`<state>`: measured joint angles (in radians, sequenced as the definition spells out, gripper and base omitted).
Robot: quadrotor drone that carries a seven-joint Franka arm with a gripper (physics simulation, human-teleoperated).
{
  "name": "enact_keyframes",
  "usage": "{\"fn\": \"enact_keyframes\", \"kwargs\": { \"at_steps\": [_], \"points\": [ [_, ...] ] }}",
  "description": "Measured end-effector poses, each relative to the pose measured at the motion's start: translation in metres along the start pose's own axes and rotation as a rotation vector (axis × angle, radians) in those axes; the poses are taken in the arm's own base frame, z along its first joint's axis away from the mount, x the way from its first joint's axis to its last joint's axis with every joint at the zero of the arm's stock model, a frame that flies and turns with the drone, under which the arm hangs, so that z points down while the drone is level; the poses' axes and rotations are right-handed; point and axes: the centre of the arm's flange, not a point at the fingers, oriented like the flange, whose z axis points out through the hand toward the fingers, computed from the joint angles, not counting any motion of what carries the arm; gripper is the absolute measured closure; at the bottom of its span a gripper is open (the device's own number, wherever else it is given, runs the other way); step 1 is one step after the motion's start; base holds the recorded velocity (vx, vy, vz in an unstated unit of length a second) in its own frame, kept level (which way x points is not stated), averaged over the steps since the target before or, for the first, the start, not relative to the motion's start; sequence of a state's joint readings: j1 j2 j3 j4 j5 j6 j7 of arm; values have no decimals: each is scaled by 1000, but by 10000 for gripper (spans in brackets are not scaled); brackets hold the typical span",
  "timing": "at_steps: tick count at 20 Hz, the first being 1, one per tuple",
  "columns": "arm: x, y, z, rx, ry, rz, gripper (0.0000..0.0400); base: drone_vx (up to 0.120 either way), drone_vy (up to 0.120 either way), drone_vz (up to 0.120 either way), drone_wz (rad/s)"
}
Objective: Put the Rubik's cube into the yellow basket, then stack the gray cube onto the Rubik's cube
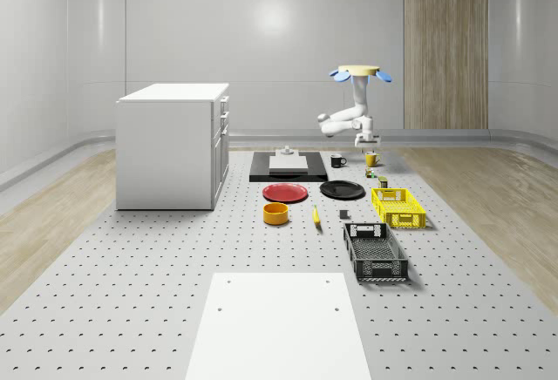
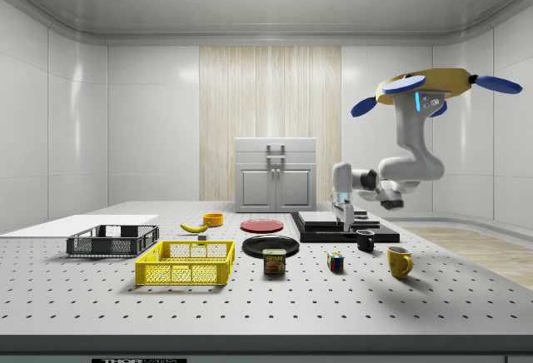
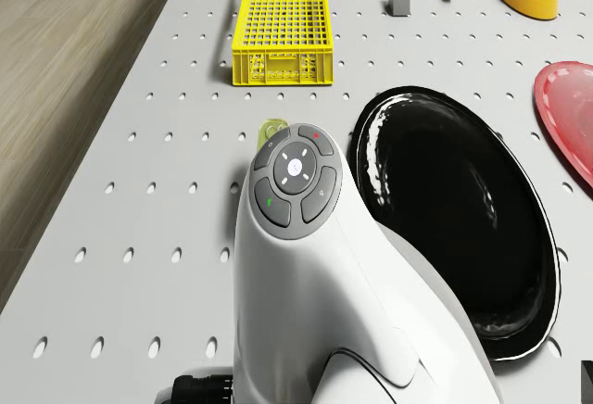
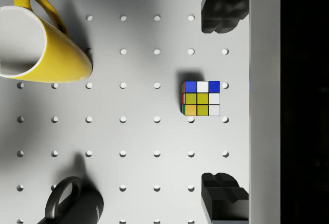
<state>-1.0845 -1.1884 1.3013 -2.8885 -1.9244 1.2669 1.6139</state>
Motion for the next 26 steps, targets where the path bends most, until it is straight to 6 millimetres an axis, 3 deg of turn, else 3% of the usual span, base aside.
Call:
{"fn": "enact_keyframes", "kwargs": {
  "at_steps": [9, 16, 26],
  "points": [
    [0, 0, 0, 0, 0, 0, 0, 0, 18, -120, 0],
    [0, 0, 0, 0, 0, 0, 0, 80, 0, -120, 0],
    [3, 3, 20, 0, 0, 0, 0, 0, 0, -4, 0]
  ]
}}
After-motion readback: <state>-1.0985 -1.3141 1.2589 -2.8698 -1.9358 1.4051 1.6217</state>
